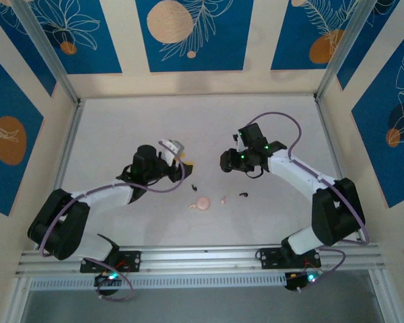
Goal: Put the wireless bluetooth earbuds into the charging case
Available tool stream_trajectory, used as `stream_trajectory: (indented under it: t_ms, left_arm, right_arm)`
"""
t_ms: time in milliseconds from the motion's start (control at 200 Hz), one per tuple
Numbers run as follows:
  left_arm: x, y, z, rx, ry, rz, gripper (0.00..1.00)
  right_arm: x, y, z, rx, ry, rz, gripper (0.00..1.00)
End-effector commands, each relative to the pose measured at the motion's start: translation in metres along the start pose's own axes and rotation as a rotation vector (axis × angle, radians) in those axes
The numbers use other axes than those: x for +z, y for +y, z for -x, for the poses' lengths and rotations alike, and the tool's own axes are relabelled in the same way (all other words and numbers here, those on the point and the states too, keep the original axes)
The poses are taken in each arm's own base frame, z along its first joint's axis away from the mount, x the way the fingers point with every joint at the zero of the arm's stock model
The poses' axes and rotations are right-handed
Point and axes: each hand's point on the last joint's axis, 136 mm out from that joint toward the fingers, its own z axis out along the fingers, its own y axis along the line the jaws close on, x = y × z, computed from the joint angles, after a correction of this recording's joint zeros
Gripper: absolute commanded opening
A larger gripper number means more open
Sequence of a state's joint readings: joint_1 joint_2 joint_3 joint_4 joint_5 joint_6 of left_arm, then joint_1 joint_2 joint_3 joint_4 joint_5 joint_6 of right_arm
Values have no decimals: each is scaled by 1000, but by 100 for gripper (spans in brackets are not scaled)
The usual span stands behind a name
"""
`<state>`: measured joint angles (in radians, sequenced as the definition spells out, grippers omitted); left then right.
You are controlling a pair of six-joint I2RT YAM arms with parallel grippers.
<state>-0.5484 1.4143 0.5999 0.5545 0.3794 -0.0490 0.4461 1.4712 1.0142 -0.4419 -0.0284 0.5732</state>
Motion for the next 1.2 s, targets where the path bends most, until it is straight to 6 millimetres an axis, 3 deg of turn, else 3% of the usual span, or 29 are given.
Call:
stream_trajectory:
  t_ms: [0, 225, 465, 735, 1195]
  left_arm:
    - [-3, -39, 30, 129, -197, -166, 59]
    - [-3, -74, 33, 239, -290, -262, 56]
    - [4, -85, 40, 288, -316, -221, 55]
    - [5, -84, 52, 228, -371, -174, 55]
    - [-5, -96, 66, 202, -465, -196, 47]
  right_arm:
    - [-14, 42, 17, 1, -88, 209, 40]
    - [-44, 75, 31, -7, -232, 414, 40]
    - [-70, 96, 24, -54, -312, 551, 40]
    - [-78, 110, 6, -127, -328, 585, 40]
    - [-78, 110, -8, -143, -334, 573, 41]
